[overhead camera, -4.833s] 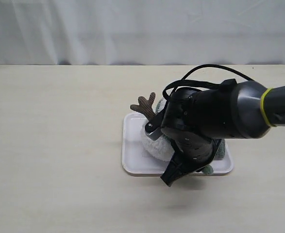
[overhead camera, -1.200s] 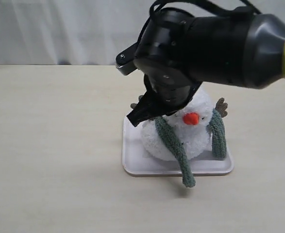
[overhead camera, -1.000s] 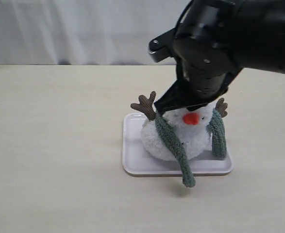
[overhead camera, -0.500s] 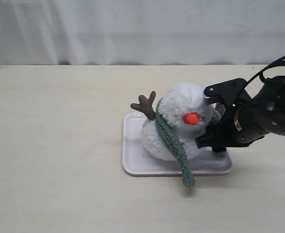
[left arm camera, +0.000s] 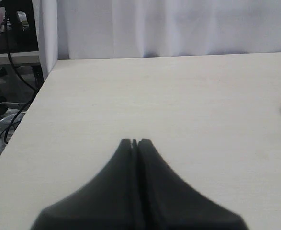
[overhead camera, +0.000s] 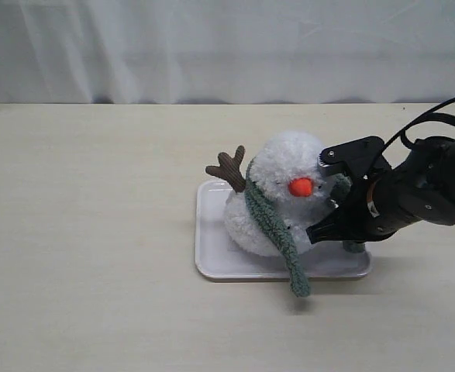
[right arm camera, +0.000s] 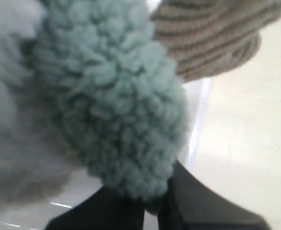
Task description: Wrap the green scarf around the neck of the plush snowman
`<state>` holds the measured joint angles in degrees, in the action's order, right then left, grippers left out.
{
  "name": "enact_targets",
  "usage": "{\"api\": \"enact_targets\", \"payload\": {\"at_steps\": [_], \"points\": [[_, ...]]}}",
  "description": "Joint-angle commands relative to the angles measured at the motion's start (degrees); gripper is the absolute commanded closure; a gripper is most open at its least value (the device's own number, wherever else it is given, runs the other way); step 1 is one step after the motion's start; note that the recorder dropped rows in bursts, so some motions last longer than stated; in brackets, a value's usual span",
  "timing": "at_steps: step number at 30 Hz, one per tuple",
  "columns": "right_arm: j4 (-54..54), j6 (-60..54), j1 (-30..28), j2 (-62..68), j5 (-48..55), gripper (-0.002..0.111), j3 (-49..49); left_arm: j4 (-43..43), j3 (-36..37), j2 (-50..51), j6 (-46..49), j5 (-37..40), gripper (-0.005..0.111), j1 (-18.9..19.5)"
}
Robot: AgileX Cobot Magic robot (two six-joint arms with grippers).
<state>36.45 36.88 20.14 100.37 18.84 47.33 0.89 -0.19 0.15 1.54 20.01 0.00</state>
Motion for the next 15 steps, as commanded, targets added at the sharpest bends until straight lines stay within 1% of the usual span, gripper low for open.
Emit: {"api": "enact_targets", "payload": {"at_steps": [1,4,7,11,15], "points": [[0.0,-0.7,0.0,-0.6,5.5,0.104,-0.2,-0.1,0.2,-0.2,-0.1,-0.7,0.107,0.0],[-2.9,-2.8,0.0,-2.4,8.2,0.104,-0.2,-0.1,0.2,-0.2,-0.1,-0.7,0.107,0.0],[-9.2,-8.6,0.0,-5.0,9.6,0.104,-0.2,-0.1,0.2,-0.2,-0.1,-0.7,0.107,0.0],[-21.5,-18.5,0.0,-8.1,10.1,0.104,-0.2,-0.1,0.2,-0.2,-0.1,-0.7,0.107,0.0],[-37.8,-32.2,0.0,-9.8,12.2,0.104,-0.2,-0.1,0.2,-0.2,-0.1,-0.7,0.107,0.0]]}}
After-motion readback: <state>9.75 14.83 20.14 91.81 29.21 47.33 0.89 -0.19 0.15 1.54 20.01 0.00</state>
